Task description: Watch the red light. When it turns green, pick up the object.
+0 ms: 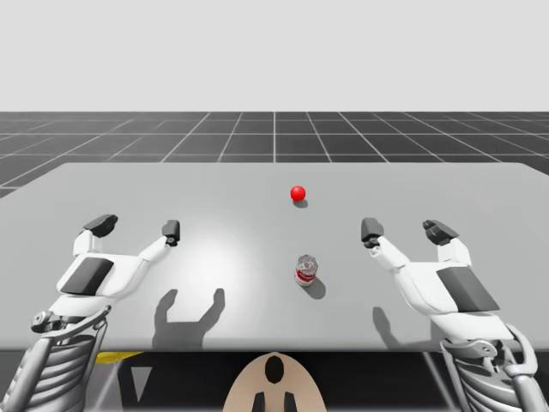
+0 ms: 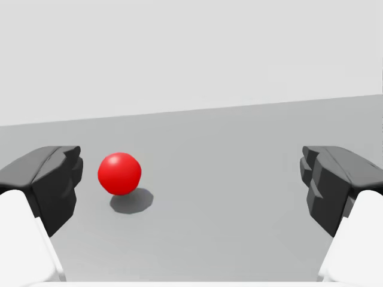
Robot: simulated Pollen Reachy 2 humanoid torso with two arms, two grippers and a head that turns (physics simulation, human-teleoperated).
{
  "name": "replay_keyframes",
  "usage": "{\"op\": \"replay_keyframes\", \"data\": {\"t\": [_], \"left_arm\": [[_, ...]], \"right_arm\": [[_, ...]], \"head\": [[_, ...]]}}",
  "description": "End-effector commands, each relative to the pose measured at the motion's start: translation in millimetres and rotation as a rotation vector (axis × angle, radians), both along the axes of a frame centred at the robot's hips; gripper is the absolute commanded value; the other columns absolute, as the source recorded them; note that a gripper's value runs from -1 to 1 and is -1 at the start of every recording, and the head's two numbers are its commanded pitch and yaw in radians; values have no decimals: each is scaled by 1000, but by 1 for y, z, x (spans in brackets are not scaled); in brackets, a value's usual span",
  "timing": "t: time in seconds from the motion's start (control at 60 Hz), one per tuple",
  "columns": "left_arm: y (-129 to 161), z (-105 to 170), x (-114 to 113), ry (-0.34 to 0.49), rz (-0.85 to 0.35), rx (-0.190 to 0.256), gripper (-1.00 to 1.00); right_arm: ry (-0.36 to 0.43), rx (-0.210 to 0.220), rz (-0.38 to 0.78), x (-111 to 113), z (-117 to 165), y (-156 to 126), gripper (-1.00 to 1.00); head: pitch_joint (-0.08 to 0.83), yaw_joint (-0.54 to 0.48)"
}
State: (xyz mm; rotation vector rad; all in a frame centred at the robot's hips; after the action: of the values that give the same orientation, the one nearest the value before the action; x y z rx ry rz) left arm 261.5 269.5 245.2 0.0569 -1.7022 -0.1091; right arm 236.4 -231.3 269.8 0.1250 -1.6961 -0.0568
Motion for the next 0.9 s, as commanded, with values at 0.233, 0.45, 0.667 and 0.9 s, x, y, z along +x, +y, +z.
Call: {"op": "replay_keyframes", "data": {"t": [0.233,0.45,0.667,0.9], "left_arm": [[-3,-1,0,8,-11,13,-1000],[-5,-1,0,10,-15,16,-1000],[-6,-1,0,9,-15,16,-1000],[-6,-2,0,9,-17,17,-1000]], "right_arm": [[-1,29,-9,0,-2,3,-1000],[2,19,12,0,-3,3,-1000],[1,16,17,0,-3,3,-1000],[0,15,21,0,-3,4,-1000]], "head": [[379,-81],[443,-133],[435,-120],[432,-115]]}}
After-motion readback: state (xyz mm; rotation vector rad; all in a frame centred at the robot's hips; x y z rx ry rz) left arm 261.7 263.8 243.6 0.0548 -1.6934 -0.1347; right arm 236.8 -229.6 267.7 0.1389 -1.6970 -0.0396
